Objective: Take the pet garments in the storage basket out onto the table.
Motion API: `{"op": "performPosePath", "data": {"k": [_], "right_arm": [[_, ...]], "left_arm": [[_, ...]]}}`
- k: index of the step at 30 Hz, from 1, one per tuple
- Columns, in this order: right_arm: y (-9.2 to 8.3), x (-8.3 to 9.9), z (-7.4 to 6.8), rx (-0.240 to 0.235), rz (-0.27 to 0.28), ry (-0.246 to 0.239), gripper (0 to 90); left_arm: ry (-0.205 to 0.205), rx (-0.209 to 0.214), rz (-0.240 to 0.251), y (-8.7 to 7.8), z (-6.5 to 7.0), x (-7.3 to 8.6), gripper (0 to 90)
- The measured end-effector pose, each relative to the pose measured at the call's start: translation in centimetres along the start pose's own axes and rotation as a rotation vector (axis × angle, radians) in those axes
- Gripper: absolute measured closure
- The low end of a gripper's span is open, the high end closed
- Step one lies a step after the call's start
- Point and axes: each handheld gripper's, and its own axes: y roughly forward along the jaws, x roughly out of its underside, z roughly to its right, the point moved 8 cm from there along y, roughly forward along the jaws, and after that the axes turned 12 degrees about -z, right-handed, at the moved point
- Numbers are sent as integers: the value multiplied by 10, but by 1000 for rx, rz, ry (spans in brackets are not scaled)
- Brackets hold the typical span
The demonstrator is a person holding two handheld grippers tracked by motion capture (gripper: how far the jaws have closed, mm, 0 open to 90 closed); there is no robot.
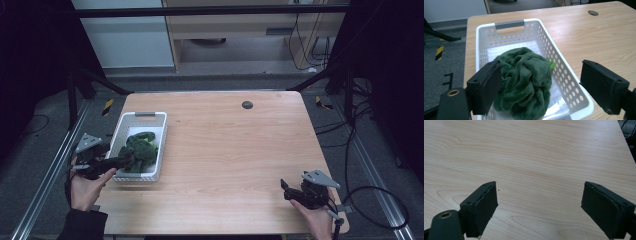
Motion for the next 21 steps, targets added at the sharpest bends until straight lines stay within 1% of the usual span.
{"op": "performPosePath", "data": {"k": [4,7,10,14,15,18,19,21], "right_arm": [[0,0,0,3,-5,1,129],[1,1,0,0,-8,2,128],[2,1,0,0,-10,-1,128],[3,1,0,2,-15,-5,127],[3,1,0,2,-15,-4,127],[3,1,0,0,-15,-2,127],[3,1,0,0,-15,-2,127],[3,1,0,-4,-17,3,127]], "left_arm": [[7,3,-20,9,0,-6,166],[12,0,-37,16,0,-8,165],[13,-7,-64,23,-3,-9,165],[10,-15,-80,27,-6,-10,164],[13,-18,-93,30,-8,-12,163],[19,-23,-115,32,-10,-14,161],[19,-23,-115,32,-10,-14,160],[25,-26,-135,36,-12,-16,159]]}}
